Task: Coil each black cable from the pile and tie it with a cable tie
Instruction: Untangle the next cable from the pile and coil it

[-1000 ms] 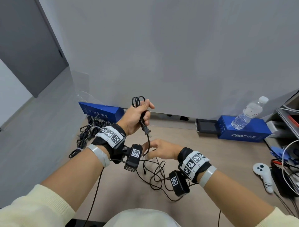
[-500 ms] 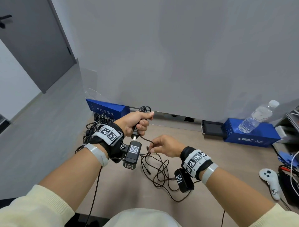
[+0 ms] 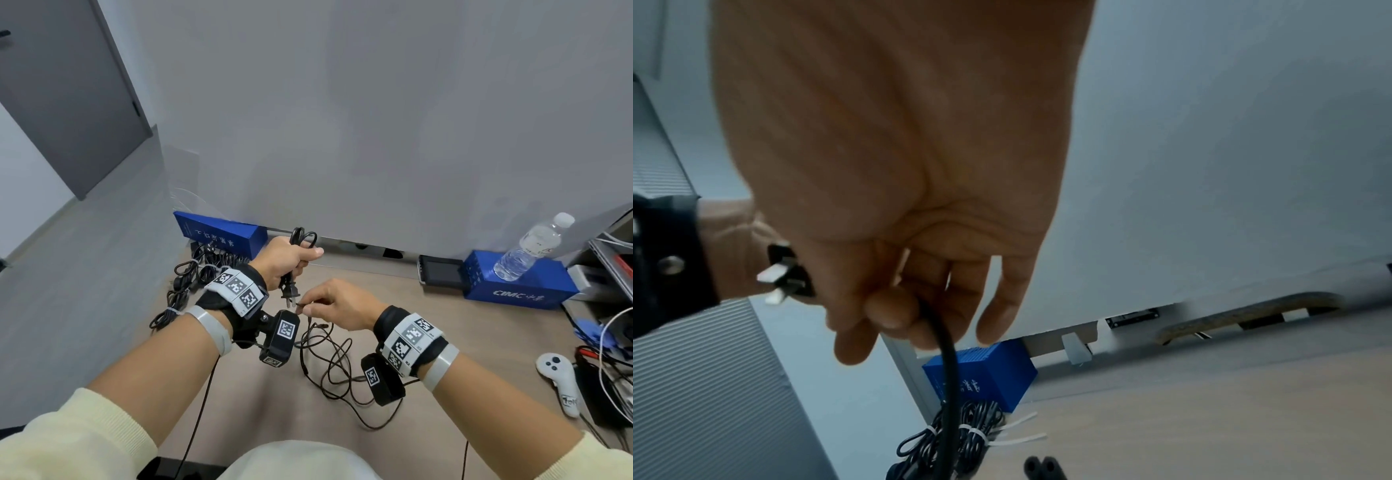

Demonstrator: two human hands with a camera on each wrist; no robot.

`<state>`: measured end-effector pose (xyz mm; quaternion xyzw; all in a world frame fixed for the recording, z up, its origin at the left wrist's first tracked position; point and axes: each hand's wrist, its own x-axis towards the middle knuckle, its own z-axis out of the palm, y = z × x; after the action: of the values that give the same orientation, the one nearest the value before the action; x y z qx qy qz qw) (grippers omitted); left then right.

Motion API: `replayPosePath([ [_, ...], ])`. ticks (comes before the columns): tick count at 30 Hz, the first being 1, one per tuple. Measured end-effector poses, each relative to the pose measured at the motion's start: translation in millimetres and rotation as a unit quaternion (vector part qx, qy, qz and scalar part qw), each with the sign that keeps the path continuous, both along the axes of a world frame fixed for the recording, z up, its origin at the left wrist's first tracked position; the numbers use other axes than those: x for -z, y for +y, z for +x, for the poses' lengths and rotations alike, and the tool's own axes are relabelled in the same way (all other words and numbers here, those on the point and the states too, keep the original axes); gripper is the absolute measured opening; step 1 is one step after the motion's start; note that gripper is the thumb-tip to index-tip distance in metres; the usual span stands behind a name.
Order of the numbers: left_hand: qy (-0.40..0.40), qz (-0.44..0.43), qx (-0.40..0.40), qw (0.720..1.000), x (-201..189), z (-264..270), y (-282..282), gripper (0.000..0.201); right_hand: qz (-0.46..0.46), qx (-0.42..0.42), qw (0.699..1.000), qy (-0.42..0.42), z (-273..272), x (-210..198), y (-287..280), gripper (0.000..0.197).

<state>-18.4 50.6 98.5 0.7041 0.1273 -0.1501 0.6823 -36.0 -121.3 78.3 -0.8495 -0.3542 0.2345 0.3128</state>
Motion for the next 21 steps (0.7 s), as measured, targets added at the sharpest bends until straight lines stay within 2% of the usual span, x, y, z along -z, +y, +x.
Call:
replayPosePath([
  [2,-0.01,0.037,0.015,0.999,4.3,-2.1,1.0,0.014,0.001,0.011,1.0,0.01,0.2,-2.4,-0.9,0.026],
  [5,-0.002,0.057,0.059,0.997,12.1,-9.1,-1.1,0.028,0.047,0.052,0.998,0.009,4.1,-3.1,-3.9,0.028],
  [7,0.008,0.015,0.078,0.997,13.6,-13.9,-4.3,0.036,0.097,0.108,0.989,0.009,8.1,-1.7,-6.4,0.022],
  [10,0.026,-0.036,0.026,0.999,15.0,-10.9,-1.6,0.031,0.14,0.166,0.975,0.041,10.5,-2.8,-10.6,0.014],
  [12,0.041,-0.105,-0.032,0.993,14.3,-6.6,2.8,0.027,0.14,0.151,0.976,0.065,10.6,-0.9,-14.6,0.012],
  [14,0.052,-0.199,-0.075,0.976,9.2,-4.6,7.9,0.025,0.124,0.125,0.981,0.079,9.6,3.5,-19.8,0.004],
  [15,0.053,-0.244,-0.085,0.964,6.1,-4.7,9.9,0.026,0.12,0.12,0.982,0.087,9.4,6.2,-22.8,0.001],
  [17,0.053,-0.313,-0.075,0.945,0.2,-4.9,12.4,0.028,0.12,0.133,0.977,0.114,8.9,12.3,-28.8,0.008],
  [19,0.052,-0.333,-0.042,0.941,-2.5,-4.1,12.4,0.031,0.109,0.152,0.973,0.137,9.5,17.8,-33.4,0.016],
  [21,0.059,-0.299,-0.032,0.952,-2.5,-0.1,12.2,0.032,0.092,0.154,0.973,0.148,11.5,22.7,-36.5,0.016],
])
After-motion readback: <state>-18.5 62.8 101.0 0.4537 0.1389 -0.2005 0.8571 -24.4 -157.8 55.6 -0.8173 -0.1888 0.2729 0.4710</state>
